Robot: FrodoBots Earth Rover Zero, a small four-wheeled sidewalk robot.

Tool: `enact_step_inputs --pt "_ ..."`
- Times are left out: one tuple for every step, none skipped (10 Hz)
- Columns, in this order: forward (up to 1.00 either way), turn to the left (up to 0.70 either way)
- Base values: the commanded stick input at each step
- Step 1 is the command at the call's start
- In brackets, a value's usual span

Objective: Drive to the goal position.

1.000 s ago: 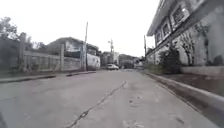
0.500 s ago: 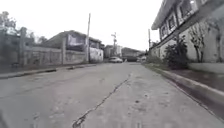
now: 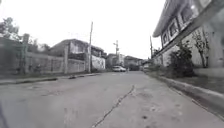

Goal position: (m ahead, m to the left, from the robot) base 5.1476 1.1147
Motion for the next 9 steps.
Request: enact_step_inputs --pt "0.70 0.00" --pt "0.70 0.00" --pt "0.70 0.00" --pt "0.70 0.00" --pt "0.70 0.00" --pt "0.70 0.00" --pt "0.70 0.00" --pt "0.70 0.00" --pt "0.70 0.00"
